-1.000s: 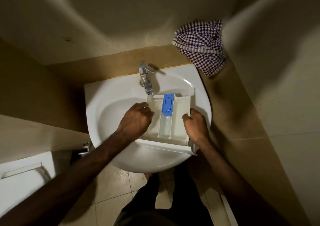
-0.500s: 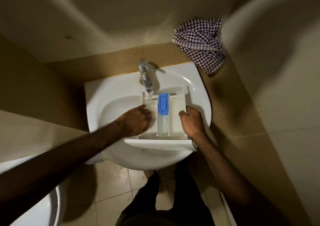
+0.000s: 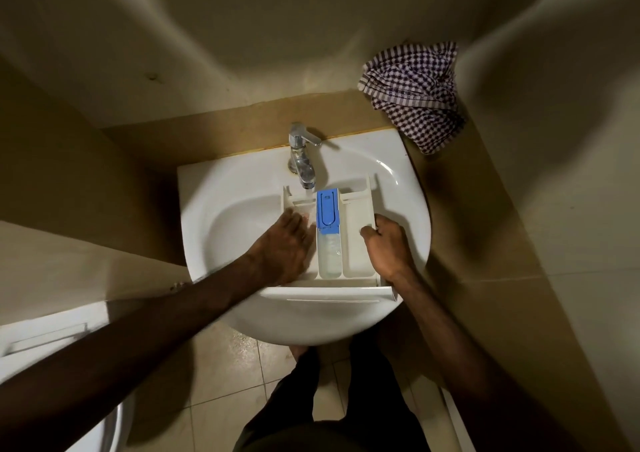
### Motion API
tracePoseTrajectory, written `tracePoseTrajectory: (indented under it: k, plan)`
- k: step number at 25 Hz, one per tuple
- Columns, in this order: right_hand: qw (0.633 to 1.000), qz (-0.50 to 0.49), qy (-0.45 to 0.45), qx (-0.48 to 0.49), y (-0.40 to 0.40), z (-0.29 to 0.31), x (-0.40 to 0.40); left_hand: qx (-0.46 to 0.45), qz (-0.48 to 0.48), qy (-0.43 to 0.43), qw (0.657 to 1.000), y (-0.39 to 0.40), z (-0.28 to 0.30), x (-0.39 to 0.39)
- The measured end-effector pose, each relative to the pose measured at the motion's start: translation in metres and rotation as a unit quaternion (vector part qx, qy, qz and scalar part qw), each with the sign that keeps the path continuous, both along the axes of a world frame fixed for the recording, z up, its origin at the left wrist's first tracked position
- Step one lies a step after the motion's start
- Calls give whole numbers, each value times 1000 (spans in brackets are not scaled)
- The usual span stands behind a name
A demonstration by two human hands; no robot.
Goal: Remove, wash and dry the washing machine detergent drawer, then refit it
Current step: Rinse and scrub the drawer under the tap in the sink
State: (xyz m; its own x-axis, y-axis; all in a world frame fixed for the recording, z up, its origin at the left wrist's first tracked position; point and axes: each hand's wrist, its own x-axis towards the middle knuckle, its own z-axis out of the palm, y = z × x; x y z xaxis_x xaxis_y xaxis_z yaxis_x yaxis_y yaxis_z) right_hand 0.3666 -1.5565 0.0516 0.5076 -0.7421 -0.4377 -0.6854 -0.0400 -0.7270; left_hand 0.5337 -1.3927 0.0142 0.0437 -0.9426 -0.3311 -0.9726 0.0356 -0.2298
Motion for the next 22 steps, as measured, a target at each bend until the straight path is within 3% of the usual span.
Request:
tracePoseTrajectory:
  k: [5, 8, 12, 15, 18, 22]
  plan:
    - [1000, 19, 15, -15, -3, -4, 6, -83, -110, 31, 990, 13, -1, 22]
    - [998, 41, 30, -40, -2, -3, 6, -41, -149, 106, 982, 17, 3, 40]
    - [997, 49, 31, -60, -14, -3, 1, -101, -178, 196, 959, 16, 0, 38]
    - [996, 73, 22, -40, -29, -6, 4, -139, -106, 125, 977, 7, -2, 33]
    - [995, 96, 22, -5, -43, -11, 15, -94, -14, 60, 994, 4, -2, 31]
    - [991, 129, 25, 28, -55, -17, 28, -49, -4, 107, 993, -3, 1, 19]
